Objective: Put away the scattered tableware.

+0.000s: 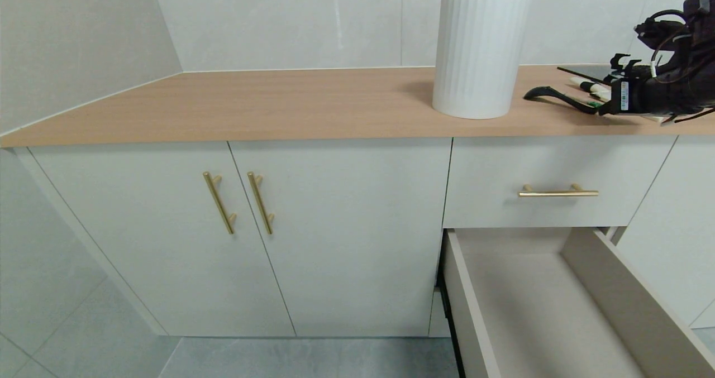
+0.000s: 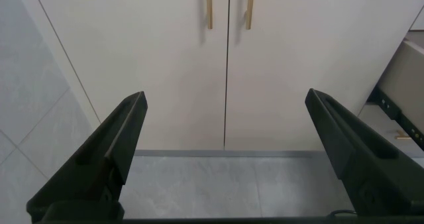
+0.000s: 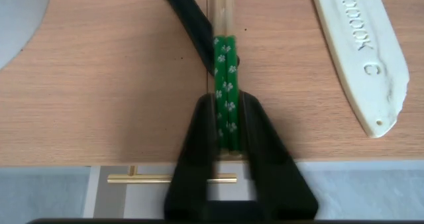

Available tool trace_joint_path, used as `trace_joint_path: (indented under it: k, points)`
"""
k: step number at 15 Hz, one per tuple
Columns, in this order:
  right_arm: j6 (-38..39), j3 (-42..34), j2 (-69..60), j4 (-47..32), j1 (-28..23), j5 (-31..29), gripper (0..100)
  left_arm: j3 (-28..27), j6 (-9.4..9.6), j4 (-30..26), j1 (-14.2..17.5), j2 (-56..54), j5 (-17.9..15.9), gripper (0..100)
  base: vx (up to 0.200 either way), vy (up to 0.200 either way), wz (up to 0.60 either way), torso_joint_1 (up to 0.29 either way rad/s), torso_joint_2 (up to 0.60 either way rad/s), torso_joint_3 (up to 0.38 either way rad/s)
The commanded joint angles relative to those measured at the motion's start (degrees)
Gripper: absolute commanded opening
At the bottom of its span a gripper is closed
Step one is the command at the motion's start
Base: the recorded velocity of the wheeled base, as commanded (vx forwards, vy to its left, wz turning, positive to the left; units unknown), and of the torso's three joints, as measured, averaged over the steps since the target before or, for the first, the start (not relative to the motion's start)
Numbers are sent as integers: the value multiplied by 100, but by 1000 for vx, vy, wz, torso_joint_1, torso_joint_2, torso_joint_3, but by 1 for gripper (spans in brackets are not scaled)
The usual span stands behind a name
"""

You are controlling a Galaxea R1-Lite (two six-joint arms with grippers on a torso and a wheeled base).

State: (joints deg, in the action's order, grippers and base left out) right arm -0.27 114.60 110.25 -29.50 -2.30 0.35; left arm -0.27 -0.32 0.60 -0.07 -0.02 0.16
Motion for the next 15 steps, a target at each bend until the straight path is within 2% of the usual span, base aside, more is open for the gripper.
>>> trace_joint_path:
  k: [1,8,11,15]
  points:
    - [-8,-1,-21,-3,2,0,0,0,-3,2,-1,2,2,100,0,0,0,0,0,0]
    - [18,-1,-452,67,11,9,0,0,-3,2,-1,2,2,100,0,0,0,0,0,0]
    - [36,-1,-1410,-73,11,61,0,0,-3,2,-1,2,2,100,0,0,0,0,0,0]
    - [27,-1028,-2878,-100,11,228,0,0,-3,2,-1,2,2,100,0,0,0,0,0,0]
